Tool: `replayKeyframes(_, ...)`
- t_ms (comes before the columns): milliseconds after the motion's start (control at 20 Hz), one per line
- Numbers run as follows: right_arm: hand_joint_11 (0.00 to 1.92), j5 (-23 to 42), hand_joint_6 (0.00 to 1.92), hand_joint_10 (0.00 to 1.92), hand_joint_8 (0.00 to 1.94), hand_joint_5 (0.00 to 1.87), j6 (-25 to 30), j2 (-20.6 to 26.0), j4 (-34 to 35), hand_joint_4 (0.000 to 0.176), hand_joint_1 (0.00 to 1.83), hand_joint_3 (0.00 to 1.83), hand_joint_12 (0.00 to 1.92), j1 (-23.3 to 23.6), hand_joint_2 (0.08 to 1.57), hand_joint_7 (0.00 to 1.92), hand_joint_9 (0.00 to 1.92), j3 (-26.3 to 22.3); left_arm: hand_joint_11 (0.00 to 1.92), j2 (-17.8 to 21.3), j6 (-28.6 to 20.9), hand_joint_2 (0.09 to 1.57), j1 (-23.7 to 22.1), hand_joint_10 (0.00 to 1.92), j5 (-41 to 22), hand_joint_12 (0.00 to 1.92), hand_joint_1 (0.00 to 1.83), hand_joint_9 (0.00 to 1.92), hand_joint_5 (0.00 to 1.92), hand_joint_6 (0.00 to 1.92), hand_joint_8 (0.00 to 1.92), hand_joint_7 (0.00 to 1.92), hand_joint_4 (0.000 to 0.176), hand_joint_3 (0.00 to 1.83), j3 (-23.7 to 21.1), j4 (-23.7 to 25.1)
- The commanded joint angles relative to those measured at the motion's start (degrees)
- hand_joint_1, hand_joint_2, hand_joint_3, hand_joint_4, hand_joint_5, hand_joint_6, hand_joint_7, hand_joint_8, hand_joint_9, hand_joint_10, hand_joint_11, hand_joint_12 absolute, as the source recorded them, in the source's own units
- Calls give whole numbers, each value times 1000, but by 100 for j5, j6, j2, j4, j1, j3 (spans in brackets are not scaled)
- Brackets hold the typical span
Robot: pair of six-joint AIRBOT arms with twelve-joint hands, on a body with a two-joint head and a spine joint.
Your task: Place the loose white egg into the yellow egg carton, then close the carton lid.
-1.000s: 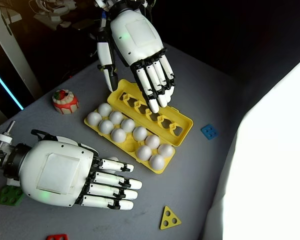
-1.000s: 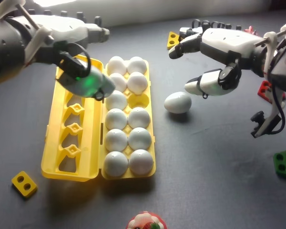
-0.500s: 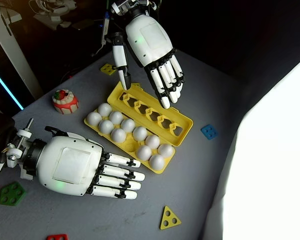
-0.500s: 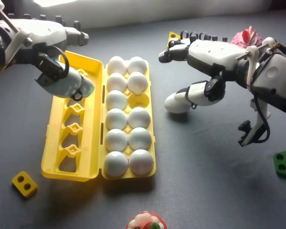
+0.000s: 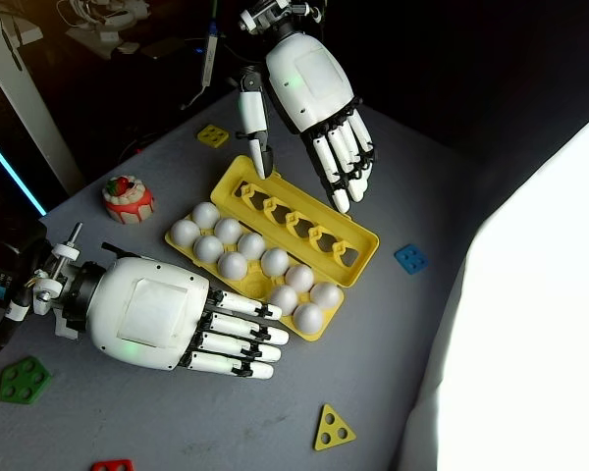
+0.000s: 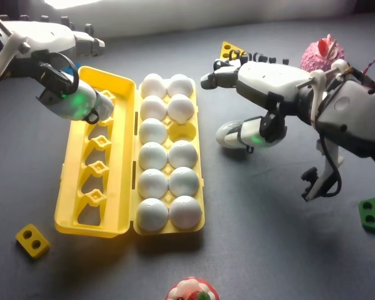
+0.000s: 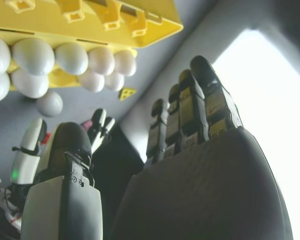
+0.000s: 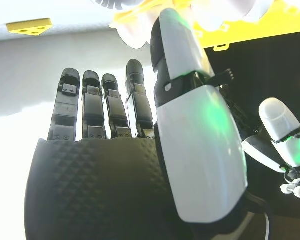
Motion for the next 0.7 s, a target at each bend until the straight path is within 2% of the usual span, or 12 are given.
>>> replayKeyframes(0,0,350,170,0,0,277,13,-15,-145,0,1301,0,0,11,1092,0,0,17,0,50,-3,1220,-69,6,183,685,561,166,105,9,5,103,57,0,30,293)
replayKeyframes(300,0,373,172,0,0,273,13,-182,204,0,1279,0,0,-47,1094,0,0,245,0,145,-3,1213,-71,5,188,724,572,177,121,7,3,111,61,0,49,316)
replayKeyframes(650,0,373,173,0,0,272,13,-288,224,0,1279,0,0,-134,1095,0,0,321,0,145,-3,1212,-76,4,187,724,572,178,122,6,2,111,61,0,62,337)
